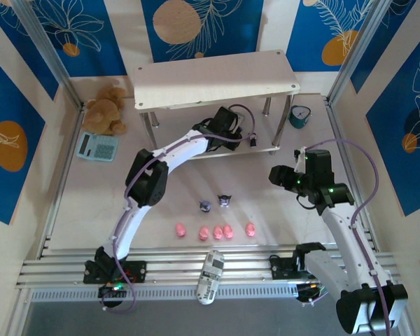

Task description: Place and organize the plastic toys onto the shelf

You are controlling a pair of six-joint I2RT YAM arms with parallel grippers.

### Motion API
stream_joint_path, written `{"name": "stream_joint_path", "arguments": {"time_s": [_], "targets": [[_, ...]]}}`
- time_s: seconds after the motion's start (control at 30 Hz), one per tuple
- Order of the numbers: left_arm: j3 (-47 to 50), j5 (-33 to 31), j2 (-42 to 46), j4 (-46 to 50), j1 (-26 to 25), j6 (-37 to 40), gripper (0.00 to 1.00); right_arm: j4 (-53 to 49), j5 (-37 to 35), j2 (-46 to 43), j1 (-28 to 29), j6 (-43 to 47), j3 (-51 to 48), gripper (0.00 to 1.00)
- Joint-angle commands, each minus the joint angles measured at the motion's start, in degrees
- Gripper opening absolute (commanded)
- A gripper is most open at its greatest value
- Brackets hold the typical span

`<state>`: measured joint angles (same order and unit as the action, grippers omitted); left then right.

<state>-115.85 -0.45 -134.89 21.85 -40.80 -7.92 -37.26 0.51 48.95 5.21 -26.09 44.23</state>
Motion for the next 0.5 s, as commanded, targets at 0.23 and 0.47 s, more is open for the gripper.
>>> {"name": "stream_joint_path", "arguments": {"time_s": [0.23, 0.47], "targets": [[22.57, 10.53, 21.39, -0.17, 0.09, 6.29, 0.27, -0.10, 6.90, -1.82, -0.22, -0.46, -0.50, 0.61], [30.53, 38.13, 34.72, 2.23, 1.43, 8.06, 0.30, 4.26, 23.24, -3.81, -0.38, 1.23, -1.63, 0.60]]}}
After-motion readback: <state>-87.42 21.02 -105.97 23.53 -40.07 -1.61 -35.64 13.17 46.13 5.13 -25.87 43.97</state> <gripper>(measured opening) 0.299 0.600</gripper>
